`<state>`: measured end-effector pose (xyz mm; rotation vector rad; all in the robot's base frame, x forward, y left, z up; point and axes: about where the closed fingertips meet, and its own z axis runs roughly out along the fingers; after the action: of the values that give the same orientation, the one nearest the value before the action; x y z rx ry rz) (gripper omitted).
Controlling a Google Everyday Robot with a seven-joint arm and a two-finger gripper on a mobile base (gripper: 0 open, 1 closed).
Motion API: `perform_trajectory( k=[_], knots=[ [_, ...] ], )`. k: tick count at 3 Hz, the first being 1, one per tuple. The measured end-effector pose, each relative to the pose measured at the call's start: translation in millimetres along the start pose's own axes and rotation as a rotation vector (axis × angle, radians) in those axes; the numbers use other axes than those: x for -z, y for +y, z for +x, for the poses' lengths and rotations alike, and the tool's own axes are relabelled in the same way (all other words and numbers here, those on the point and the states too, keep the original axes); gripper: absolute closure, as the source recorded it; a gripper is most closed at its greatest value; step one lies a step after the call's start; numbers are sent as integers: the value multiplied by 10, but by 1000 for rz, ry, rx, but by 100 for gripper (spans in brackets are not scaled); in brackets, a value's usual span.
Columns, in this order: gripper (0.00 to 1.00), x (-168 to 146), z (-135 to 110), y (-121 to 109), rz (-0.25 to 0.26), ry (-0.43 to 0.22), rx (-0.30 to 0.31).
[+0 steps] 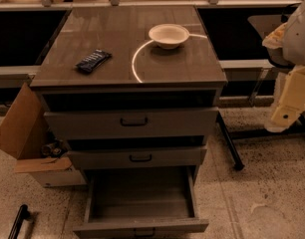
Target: Close bottom drawer
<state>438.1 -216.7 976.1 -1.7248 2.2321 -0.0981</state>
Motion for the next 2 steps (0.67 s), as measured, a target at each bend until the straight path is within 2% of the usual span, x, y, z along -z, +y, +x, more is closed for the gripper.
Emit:
perform_trajectory(
  k=[1, 2],
  knots=[
    [0, -2, 0, 5, 1, -5, -1],
    [0, -337, 80, 238, -63, -49, -27]
  ],
)
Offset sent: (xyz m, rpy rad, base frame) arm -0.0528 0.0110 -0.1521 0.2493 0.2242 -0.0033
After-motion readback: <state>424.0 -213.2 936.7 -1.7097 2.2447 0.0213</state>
